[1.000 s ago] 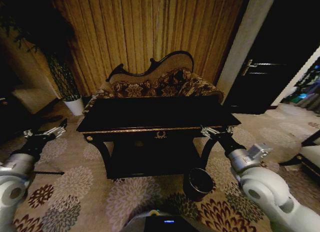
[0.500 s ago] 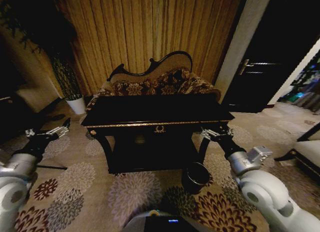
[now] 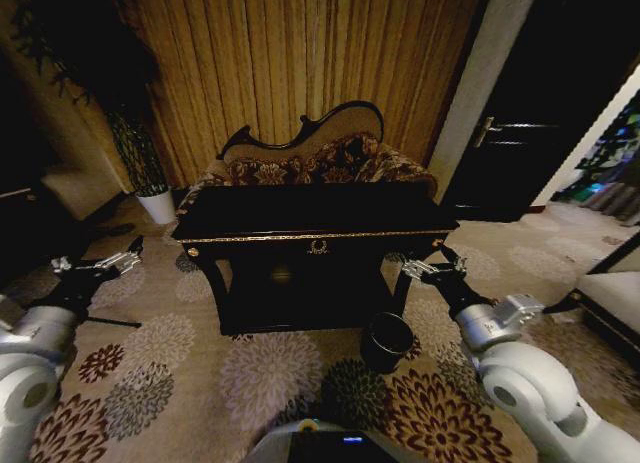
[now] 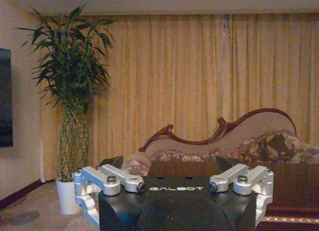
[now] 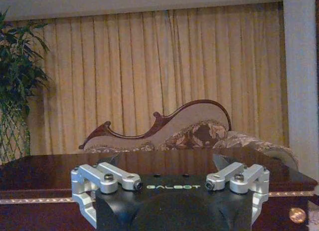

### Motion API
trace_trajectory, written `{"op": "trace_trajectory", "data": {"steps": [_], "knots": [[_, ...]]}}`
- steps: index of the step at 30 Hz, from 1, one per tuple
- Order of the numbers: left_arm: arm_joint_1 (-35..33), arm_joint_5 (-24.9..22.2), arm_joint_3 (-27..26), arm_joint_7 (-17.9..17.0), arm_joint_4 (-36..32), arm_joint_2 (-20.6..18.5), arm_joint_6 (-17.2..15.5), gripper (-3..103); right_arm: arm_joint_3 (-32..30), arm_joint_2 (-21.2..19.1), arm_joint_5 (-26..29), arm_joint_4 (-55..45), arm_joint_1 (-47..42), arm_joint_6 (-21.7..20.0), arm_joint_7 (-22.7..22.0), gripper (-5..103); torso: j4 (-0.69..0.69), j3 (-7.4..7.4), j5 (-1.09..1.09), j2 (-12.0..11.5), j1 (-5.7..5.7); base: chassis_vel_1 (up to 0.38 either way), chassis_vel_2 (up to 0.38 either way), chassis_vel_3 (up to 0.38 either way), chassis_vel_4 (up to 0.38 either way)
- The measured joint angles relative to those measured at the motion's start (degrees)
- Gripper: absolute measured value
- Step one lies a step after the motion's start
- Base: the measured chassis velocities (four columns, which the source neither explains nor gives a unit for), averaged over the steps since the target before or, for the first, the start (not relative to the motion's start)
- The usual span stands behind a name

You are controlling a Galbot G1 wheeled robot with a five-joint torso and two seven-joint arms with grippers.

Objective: Move to the front of the table and place the trash on the table into the trash bin.

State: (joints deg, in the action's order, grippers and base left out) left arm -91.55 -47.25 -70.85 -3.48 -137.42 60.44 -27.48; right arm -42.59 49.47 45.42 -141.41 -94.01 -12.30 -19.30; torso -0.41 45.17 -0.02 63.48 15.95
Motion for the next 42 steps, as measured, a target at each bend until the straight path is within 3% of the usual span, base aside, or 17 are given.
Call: {"op": "trace_trajectory", "data": {"steps": [42], "knots": [[0.1,0.8,1.3,0.5,-0.4,0.6,0.0,100,-1.3,1.2,-1.3,0.3,-2.1,1.4,0.2,100,-0.01,0.00,0.02,0.0,0.00,0.187,-0.183,-0.192,0.186]]}}
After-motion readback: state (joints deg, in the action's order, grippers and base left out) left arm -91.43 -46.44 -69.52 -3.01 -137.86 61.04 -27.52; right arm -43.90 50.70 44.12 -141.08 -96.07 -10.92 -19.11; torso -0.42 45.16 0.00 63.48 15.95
